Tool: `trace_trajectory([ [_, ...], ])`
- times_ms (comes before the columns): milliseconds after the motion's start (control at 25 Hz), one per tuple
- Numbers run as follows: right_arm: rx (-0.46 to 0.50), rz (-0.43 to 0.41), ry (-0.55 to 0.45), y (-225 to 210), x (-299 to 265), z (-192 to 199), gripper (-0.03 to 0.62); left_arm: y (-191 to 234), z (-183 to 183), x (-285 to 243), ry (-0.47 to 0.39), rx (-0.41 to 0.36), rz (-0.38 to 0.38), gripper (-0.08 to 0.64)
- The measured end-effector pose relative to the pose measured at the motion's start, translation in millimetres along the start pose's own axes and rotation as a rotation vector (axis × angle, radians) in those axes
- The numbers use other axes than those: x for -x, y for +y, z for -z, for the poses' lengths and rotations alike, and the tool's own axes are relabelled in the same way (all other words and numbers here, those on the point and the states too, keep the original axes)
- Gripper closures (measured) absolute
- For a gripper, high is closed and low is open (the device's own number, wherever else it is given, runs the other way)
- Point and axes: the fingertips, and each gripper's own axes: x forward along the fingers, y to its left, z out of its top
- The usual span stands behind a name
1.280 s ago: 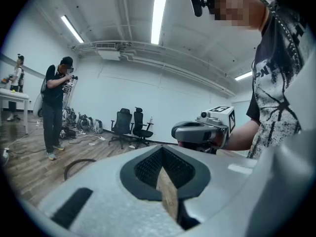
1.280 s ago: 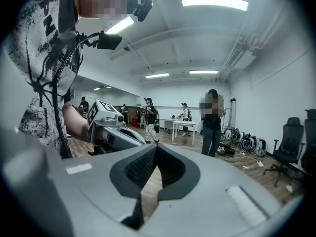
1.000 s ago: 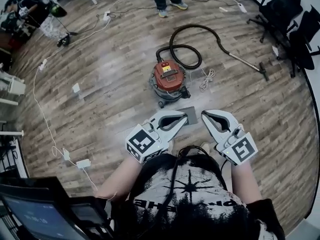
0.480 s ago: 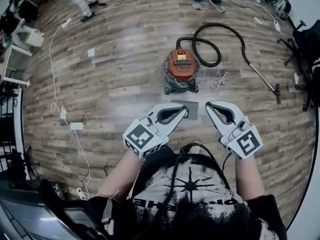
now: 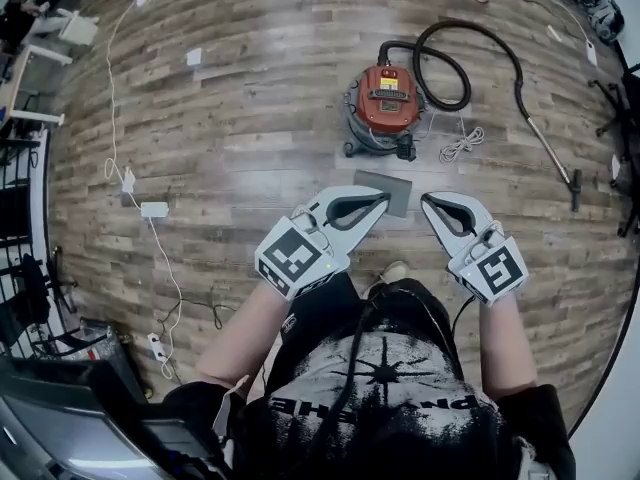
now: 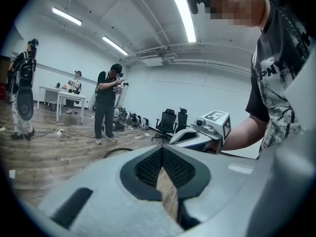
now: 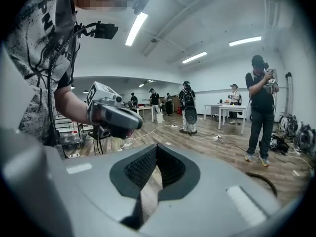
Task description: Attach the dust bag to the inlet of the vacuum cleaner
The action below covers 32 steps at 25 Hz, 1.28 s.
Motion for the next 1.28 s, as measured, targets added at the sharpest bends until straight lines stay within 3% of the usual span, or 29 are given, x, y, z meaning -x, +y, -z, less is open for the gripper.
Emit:
trace_trajectory([
  [120, -0.022, -0.013, 0.068, -10.0, -32.5, 55.3, 0.586, 26.0, 25.2, -10.5, 0.015, -0.028, 0.015, 0.561],
  [200, -0.034, -0.02, 0.131, -18.8, -57.4, 113.2, 0.586, 45.8, 53.3, -23.5, 0.027, -0.047, 0.026, 0.561],
  [280, -0.05, -0.037, 0.211, -26.9, -83.2, 185.1, 0.528, 65.1, 88.6, -41.4, 0.036, -0.052, 0.05, 0.561],
  [600, -0.053, -0.168, 0.501, -21.2, -180.5, 489.7, 0.419, 121.1, 276.6, -126.5, 0.071, -0.11, 0.202, 0.561],
  [840, 0.042, -0.217, 0.761, -36.2, -229.7, 700.5, 0.377, 149.8, 398.0, -179.4, 0.137, -0.175, 0.216, 0.561],
  [1000, 0.116, -0.265, 0.931, -35.2, -233.3, 776.5, 0.368, 155.8, 428.7, -177.6, 0.159, -0.135, 0.168, 0.56],
  [1120, 0.167, -0.274, 1.018, -32.0, -225.6, 802.8, 0.359, 159.4, 433.8, -180.2, 0.167, -0.089, 0.151, 0.56],
  [1280, 0.175, -0.229, 1.09, -45.2, -212.5, 831.6, 0.348, 165.5, 431.0, -187.5, 0.179, -0.096, 0.133, 0.56],
])
